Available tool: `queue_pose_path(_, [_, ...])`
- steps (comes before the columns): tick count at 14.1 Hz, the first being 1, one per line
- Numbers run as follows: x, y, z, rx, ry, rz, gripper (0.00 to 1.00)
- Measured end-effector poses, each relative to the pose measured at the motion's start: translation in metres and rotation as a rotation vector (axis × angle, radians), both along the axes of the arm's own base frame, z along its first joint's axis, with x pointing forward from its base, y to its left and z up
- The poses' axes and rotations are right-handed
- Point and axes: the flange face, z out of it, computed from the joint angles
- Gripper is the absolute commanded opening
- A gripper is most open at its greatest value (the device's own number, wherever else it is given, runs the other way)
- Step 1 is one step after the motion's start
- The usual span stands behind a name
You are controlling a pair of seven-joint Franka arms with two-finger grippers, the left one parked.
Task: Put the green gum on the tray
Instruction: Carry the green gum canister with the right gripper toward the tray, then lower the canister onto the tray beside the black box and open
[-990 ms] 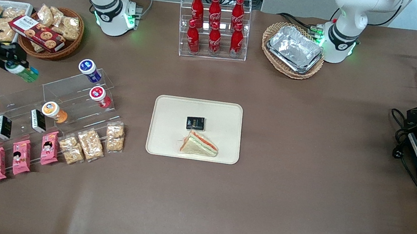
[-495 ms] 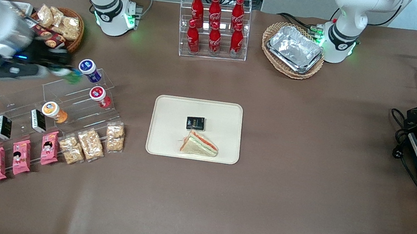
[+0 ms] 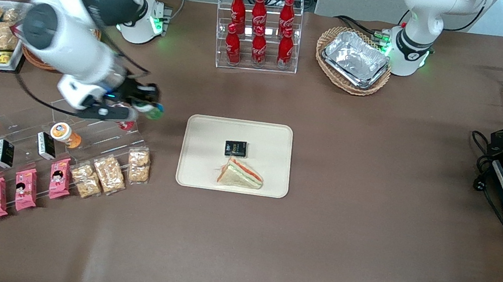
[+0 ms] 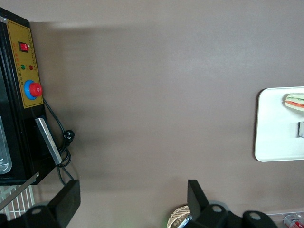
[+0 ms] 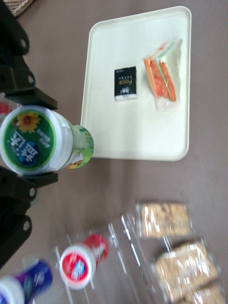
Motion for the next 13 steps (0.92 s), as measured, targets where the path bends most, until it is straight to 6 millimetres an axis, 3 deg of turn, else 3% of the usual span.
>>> queue_pose_path(2, [-0.010,0.041,-0.030,-0.005,0.000,0.013,0.30])
queue_pose_path(6, [-0.018,0.092,-0.099,-0.012,-0.025,-0.012,0.30])
queue_pose_path(9, [-0.026,0.107,-0.149,-0.056,-0.037,-0.026,0.30])
queue_pose_path(13, [-0.027,0.100,-0.183,-0.090,-0.059,-0.021,0.30])
